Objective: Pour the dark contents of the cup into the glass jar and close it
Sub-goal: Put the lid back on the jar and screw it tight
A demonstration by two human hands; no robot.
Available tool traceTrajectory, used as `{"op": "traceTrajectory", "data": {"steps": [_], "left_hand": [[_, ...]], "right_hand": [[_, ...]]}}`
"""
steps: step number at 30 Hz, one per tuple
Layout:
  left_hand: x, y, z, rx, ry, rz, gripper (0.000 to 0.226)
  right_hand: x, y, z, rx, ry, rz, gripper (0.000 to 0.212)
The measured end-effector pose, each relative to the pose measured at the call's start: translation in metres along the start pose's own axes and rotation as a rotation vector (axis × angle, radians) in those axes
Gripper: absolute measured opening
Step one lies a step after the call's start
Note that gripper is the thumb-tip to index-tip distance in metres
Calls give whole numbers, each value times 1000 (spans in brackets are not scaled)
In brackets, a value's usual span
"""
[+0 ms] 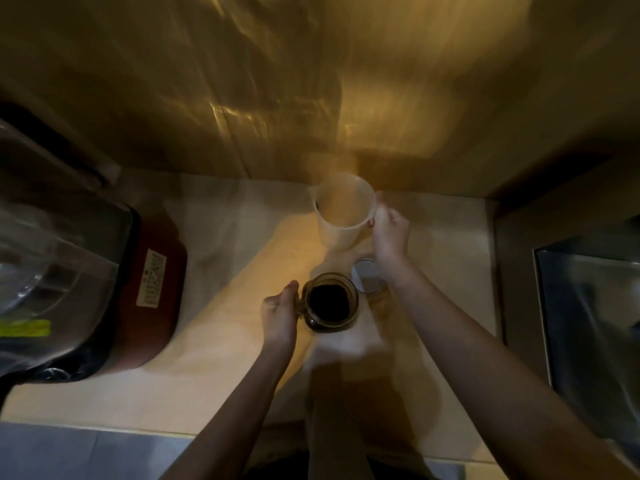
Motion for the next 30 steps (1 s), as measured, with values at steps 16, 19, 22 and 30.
{"op": "traceTrajectory", "data": {"steps": [16, 19, 22, 30], "left_hand": [[6, -7, -21, 25, -7, -102, 45], [5, -9, -24, 16, -16, -93, 46], [3, -10, -27, 15, -8, -105, 46], [-2, -13, -29, 24, -29, -204, 43]], "right_hand": [[-10, 20, -6, -93, 21, 177, 45], [-23, 27, -4, -87, 69, 106, 27], [-40, 44, 5, -98, 113, 137, 9], [-19, 87, 31, -342, -290, 837, 87]]}}
Point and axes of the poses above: each hand's wrist, its own z-axis away from the middle knuckle, its own x-axis out of the palm, y = z × x, the point moved 7 cm from there along -z, towards the middle knuckle, and after that the axes turned 4 degrees about z, right-handed, at the moved point
